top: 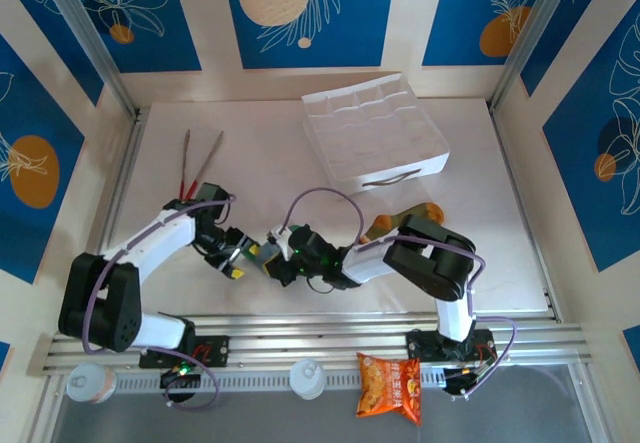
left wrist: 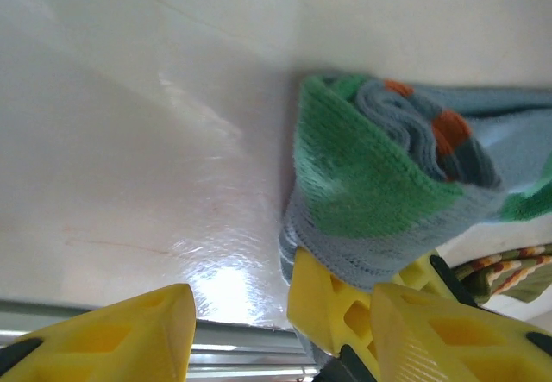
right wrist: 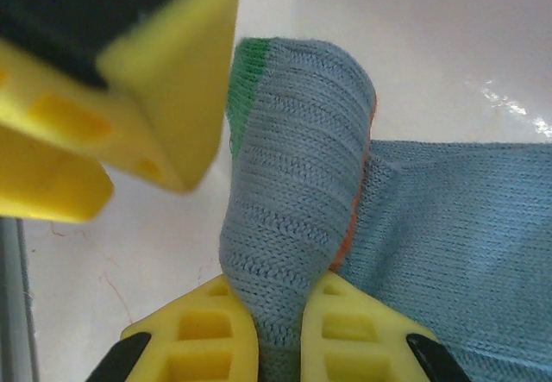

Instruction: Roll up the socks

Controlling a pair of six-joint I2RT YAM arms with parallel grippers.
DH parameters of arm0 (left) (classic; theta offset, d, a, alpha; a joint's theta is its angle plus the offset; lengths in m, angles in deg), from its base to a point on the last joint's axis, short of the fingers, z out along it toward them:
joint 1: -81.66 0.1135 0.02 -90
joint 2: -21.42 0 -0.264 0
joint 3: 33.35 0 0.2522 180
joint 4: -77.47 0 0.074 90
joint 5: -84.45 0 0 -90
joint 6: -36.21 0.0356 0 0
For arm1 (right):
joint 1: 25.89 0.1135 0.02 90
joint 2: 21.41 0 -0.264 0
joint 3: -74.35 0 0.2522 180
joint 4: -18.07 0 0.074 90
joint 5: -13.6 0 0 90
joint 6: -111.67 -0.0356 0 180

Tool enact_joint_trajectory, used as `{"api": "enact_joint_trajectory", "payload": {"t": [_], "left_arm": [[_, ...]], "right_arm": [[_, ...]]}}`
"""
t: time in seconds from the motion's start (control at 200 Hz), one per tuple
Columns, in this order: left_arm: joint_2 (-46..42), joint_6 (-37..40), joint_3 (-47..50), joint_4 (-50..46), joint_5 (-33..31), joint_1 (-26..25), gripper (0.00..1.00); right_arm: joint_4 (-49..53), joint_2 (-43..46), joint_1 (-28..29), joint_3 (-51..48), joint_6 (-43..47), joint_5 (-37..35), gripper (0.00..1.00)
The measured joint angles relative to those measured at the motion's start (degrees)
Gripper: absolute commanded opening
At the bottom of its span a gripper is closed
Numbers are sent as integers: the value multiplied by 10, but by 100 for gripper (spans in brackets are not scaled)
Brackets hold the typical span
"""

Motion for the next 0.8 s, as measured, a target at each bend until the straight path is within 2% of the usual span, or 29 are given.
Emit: {"api": "enact_joint_trajectory", "payload": {"t": [0.19,0.5,0.695,0.8], "left_arm": [[5,0,23,61,0,-18,55],[66,0,28,152,5,-36,52],[100,0,21,170,0,-52,42],[108,4,21,168,-6,-53,29]], "right_arm": [[-52,-13,-19,-18,-38,43,0],[-101,-32,-55,-29,-87,111,0],[-105,-36,-68,-29,-98,139,0],[-88,-36,-72,-20,-98,153,0]]}}
